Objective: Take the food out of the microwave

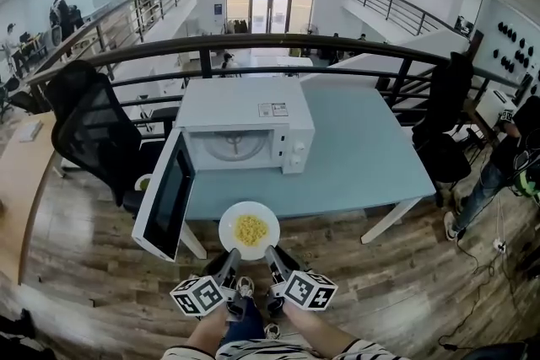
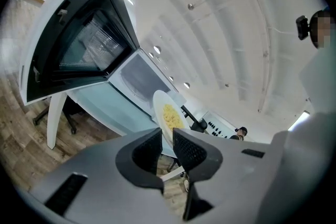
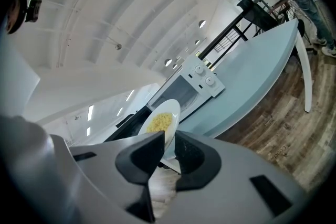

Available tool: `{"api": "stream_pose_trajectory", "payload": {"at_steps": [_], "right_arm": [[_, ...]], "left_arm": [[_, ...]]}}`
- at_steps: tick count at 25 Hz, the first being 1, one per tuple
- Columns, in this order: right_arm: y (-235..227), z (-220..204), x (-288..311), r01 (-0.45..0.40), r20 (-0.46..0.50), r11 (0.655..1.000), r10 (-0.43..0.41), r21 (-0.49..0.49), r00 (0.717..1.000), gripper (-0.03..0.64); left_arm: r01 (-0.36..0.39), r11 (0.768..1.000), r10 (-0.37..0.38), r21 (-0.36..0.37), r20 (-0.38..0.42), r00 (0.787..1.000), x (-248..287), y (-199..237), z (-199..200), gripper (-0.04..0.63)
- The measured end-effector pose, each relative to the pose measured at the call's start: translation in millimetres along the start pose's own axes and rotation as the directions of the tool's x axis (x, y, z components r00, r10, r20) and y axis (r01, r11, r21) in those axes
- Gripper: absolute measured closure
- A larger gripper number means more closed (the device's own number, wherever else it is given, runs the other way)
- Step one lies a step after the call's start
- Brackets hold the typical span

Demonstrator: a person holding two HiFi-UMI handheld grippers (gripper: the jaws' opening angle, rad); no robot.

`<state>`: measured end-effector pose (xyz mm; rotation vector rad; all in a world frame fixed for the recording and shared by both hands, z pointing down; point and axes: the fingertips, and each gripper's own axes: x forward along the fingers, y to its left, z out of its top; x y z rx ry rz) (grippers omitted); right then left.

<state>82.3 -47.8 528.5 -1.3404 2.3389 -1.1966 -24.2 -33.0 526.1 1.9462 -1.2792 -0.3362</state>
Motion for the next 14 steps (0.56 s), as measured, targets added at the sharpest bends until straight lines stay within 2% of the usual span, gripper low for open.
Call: {"api": "stream_pose_trajectory", "payload": {"at_steps": [14], "right_arm": [[-1.7, -6.8, -7.6, -0.002, -0.011, 1.000, 0.002, -0.005, 1.000, 0.545]], "left_arm": [[-0.005, 1.000, 0.005, -0.009, 0.008, 1.000, -8.8, -1.2, -7.6, 0.523]]}}
